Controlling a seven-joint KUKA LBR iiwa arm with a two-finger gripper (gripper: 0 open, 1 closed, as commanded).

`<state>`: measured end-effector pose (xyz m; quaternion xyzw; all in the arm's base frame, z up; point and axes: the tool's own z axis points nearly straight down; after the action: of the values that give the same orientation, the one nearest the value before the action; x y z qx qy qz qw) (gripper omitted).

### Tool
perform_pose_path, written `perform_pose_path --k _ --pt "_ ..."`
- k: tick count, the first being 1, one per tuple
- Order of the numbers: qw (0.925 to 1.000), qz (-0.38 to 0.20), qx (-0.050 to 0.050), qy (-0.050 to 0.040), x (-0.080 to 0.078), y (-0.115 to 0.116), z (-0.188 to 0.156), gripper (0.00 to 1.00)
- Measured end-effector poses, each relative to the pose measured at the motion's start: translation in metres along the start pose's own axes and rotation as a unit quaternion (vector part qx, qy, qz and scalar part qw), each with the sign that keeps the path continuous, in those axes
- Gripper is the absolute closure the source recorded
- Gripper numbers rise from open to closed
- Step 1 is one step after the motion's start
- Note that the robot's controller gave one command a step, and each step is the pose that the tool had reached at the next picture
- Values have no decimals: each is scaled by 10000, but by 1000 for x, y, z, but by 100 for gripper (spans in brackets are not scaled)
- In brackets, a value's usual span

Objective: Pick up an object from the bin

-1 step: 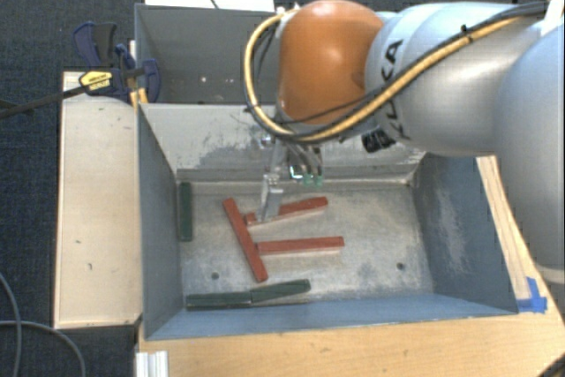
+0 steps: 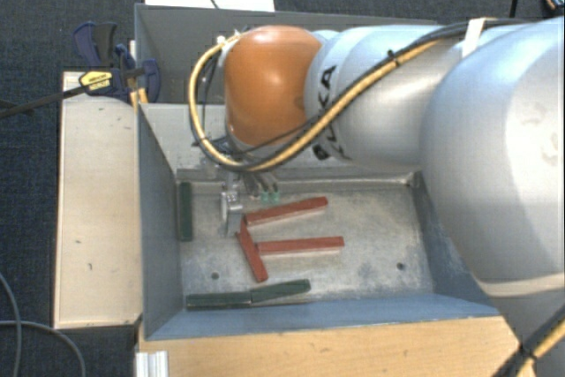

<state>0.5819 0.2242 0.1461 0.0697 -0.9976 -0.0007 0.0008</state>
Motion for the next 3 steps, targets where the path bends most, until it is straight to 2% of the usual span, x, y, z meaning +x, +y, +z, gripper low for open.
perform_pose_path --k 1,2,3 --pt "10000 -43 13 15 31 -60 79 0" --pt "9996 292 19 1 75 -127 76 0" --pt "9996 286 3 -15 74 -123 75 100"
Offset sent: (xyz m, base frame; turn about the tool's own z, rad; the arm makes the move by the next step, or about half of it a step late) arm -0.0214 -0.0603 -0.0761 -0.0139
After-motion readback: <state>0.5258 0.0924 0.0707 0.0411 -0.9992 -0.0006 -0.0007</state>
